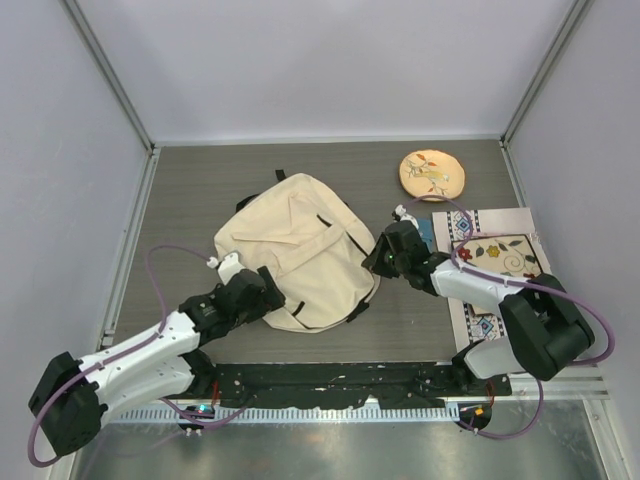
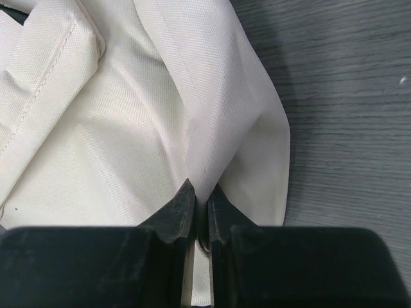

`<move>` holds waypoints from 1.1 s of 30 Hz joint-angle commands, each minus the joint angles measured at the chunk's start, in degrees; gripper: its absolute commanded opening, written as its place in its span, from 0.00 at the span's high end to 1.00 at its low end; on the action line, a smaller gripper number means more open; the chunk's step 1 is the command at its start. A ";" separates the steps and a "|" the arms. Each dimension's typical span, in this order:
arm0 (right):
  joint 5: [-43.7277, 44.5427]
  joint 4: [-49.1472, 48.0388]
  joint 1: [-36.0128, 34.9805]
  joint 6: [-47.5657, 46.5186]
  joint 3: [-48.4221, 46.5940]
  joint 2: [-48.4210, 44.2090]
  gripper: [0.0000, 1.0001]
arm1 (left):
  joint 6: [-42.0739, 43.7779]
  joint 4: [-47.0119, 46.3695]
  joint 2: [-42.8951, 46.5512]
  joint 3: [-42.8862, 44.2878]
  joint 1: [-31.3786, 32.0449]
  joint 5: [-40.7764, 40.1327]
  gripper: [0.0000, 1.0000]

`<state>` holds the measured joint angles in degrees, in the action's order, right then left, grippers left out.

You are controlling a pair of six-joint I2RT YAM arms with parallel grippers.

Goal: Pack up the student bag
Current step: Zip the student bag at the center of the board.

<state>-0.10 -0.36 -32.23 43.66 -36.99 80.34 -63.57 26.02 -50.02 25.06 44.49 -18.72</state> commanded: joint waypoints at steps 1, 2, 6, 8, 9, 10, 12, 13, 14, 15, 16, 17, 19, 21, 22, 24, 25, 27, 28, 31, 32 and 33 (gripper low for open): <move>-2.45 -3.42 -0.20 -0.33 1.75 -2.99 0.88 | -4.81 -5.54 -0.96 -2.38 -0.28 -2.72 0.00; -2.80 -3.51 -0.20 -0.24 1.92 -3.17 0.87 | -4.89 -5.80 -1.13 -2.91 -0.28 -3.42 0.01; -4.12 -3.95 -0.20 0.02 2.28 -3.08 0.86 | -5.51 -7.82 -2.62 -3.79 -0.28 -5.45 0.00; -5.17 -4.21 -0.20 0.02 2.45 -2.90 0.86 | -5.86 -9.40 -3.33 -4.23 -0.28 -6.15 0.00; -5.44 -4.30 -0.20 0.11 2.71 -2.90 0.85 | -6.04 -10.89 -4.20 -4.58 -0.28 -6.33 0.00; -5.61 -4.21 -0.20 0.02 2.72 -2.90 0.85 | -6.04 -11.69 -4.56 -4.75 -0.28 -6.33 0.01; -5.70 -3.95 -0.20 -0.15 2.98 -3.17 0.85 | -6.21 -13.19 -5.52 -4.93 -0.28 -6.50 0.02; -5.70 -3.86 -0.20 -0.15 3.07 -3.17 0.84 | -6.30 -13.54 -6.05 -5.02 -0.28 -6.59 0.03; -5.79 -3.77 -0.20 -0.33 3.15 -3.25 0.84 | -6.30 -14.06 -6.40 -5.19 -0.28 -6.59 0.09; -5.70 -3.60 -0.20 -0.42 3.33 -3.52 0.84 | -6.39 -13.98 -6.41 -5.28 -0.28 -6.68 0.12; -5.62 -3.51 -0.20 -0.33 3.42 -3.52 0.83 | -6.48 -14.07 -6.23 -5.28 -0.28 -6.68 0.18; -5.53 -3.42 -0.20 -0.50 3.59 -3.69 0.83 | -6.48 -14.15 -5.97 -5.37 -0.19 -6.68 0.21; -5.26 -2.98 -0.20 -0.68 3.60 -4.13 0.82 | -6.48 -14.07 -5.01 -5.81 -0.28 -6.77 0.30; -4.83 -1.93 -0.20 -1.20 3.33 -4.66 0.81 | -6.48 -13.89 -4.30 -6.16 -0.28 -6.77 0.38; -4.56 -1.49 -0.20 -1.38 3.16 -5.27 0.80 | -6.56 -13.80 -3.51 -6.51 -0.28 -6.77 0.46; -4.12 0.00 -0.20 -1.82 2.63 -6.15 0.78 | -6.65 -13.80 -2.89 -6.95 -0.28 -6.59 0.57; -3.86 0.01 -0.20 -2.08 2.45 -7.03 0.71 | -6.74 -13.72 -2.63 -7.13 -0.28 -6.51 0.66; -3.07 2.90 -0.20 -2.52 1.75 -8.00 0.57 | -7.09 -13.80 -1.93 -7.83 -0.28 -6.24 0.74; -2.72 3.78 -0.12 -2.79 1.57 -8.52 0.45 | -7.18 -13.80 -1.84 -8.01 -0.28 -6.07 0.79; -0.17 8.08 -0.20 -3.49 0.26 -11.51 0.28 | -7.27 -13.72 -0.78 -8.45 -0.28 -5.63 0.87; 2.01 10.44 -0.20 -3.67 -0.35 -13.52 0.25 | -7.27 -13.63 -0.52 -8.62 -0.28 -5.54 0.89; 3.60 11.51 -0.20 -3.84 -0.62 -14.67 0.23 | -7.36 -13.63 0.09 -8.71 -0.28 -5.45 0.90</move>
<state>-2.42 4.93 -32.25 41.71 -34.20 71.33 -70.32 14.48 -51.48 17.19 44.36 -24.21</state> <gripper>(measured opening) 0.725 0.130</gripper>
